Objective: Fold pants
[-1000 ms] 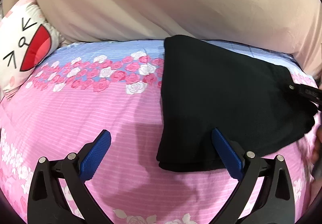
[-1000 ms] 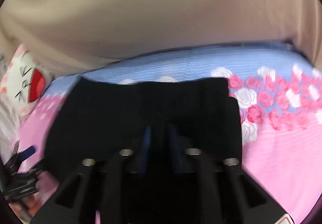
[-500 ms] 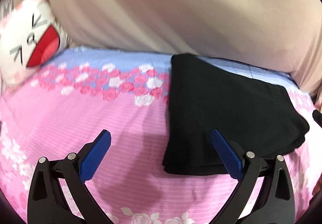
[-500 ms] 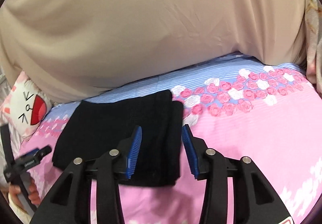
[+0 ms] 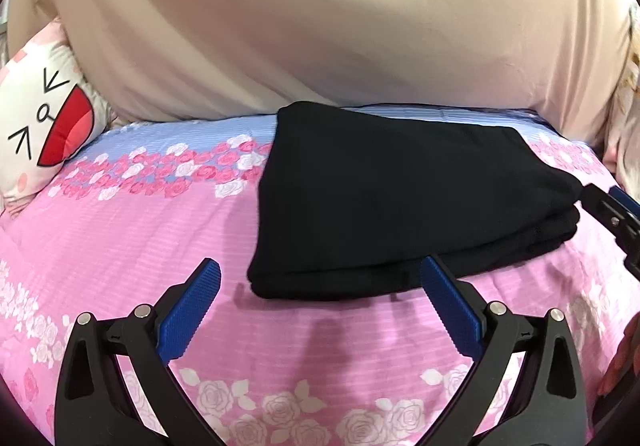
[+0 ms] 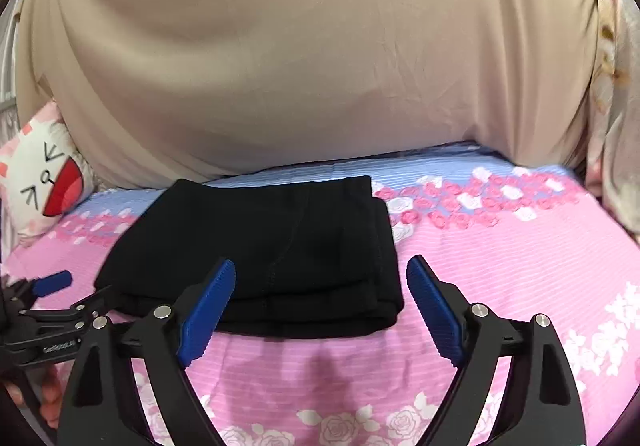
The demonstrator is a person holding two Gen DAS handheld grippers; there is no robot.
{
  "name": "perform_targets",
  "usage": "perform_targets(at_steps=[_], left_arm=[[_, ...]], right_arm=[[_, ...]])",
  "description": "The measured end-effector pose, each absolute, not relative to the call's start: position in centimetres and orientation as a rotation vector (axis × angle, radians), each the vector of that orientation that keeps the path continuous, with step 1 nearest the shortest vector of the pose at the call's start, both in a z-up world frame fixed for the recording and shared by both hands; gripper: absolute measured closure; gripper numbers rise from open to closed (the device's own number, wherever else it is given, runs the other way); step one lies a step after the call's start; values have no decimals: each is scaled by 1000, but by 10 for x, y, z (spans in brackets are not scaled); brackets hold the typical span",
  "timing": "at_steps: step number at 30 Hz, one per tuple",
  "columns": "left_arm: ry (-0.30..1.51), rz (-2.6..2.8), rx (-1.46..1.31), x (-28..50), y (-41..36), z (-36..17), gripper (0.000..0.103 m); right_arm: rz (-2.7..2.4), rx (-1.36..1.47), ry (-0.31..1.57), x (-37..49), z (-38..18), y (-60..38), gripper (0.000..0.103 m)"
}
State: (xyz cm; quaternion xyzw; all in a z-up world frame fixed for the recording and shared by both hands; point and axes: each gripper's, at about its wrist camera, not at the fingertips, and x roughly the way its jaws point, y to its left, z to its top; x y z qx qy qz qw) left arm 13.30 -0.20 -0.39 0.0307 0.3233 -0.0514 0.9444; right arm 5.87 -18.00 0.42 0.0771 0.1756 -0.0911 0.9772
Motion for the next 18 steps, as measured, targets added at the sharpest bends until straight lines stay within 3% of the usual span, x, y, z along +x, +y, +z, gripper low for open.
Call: perform_targets(at_steps=[18], left_arm=[[625,-76,74,130,-4,0,5]], right_arm=[[-205,147,370,62,3,-178,16]])
